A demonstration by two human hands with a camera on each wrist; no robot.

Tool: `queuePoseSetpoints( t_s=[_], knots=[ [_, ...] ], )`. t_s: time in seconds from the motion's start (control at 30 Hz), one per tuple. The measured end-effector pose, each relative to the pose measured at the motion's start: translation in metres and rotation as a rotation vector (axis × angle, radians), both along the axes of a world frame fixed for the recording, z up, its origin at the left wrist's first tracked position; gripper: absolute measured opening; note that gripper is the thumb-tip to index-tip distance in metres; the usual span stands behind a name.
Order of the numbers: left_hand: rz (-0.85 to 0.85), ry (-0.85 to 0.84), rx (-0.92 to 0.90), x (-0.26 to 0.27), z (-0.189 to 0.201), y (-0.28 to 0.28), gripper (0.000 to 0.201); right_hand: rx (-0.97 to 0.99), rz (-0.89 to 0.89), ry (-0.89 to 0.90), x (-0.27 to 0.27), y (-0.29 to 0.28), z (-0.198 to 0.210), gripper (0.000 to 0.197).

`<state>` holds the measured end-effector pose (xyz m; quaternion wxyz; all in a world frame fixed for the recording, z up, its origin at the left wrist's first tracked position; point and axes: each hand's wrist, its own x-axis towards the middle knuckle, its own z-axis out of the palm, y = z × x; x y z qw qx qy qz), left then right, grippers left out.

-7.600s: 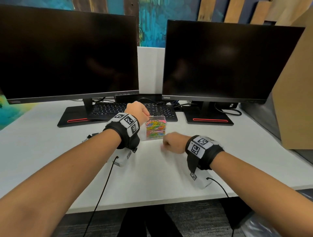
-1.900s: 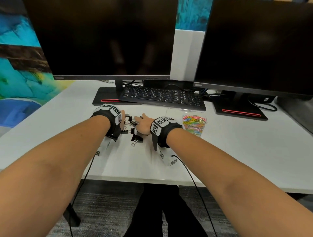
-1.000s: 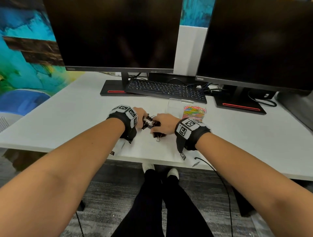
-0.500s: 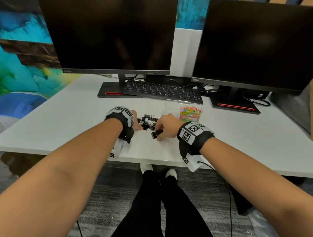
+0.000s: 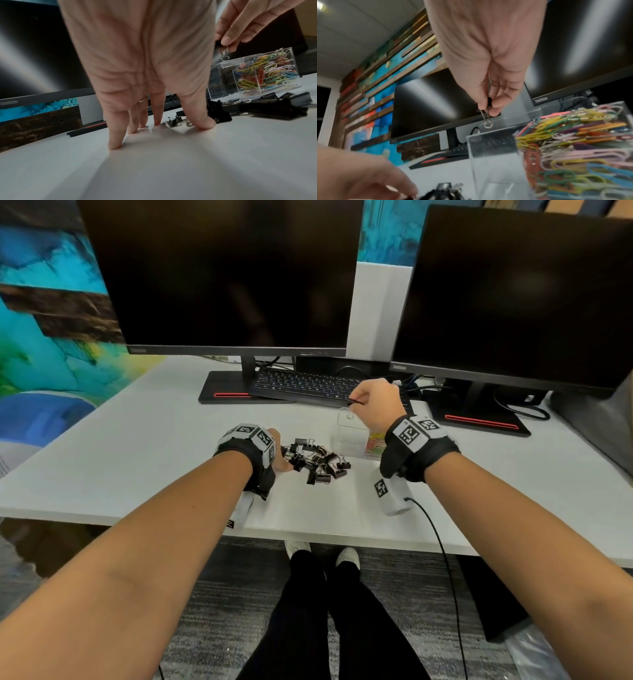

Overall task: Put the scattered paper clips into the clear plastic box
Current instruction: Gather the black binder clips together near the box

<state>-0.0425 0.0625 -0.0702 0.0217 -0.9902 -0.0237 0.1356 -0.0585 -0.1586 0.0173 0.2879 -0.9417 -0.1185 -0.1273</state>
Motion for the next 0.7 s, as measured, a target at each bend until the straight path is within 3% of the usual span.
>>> queuePoseSetpoints(
  t_s=[0.13, 0.33, 0.43, 0.53, 0.7],
  knots=[
    [0.008, -0.009, -0.01, 0.001, -0.002, 0.001, 0.066, -0.266, -0.036, 0.114, 0.008, -0.001, -0.003, 0.028],
    [-0.003, -0.006, -0.026, 0.002, 0.001, 0.0, 0.071, -0.224, 0.099, -0.111, -0.017, 0.004, -0.02, 0.021],
    [0.0, -0.008, -0.031, 0.002, 0.001, -0.002, 0.073, -0.395, 0.275, 0.068, -0.033, 0.008, -0.031, 0.018],
    [-0.003, -0.045, -0.026, 0.0, -0.001, -0.005, 0.07, -0.557, 0.327, 0.276, -0.039, 0.009, -0.04, 0.036],
    [-0.038, -0.086, -0.009, -0.012, 0.005, -0.019, 0.049, -0.523, 0.328, 0.26, -0.038, 0.009, -0.045, 0.027]
  ],
)
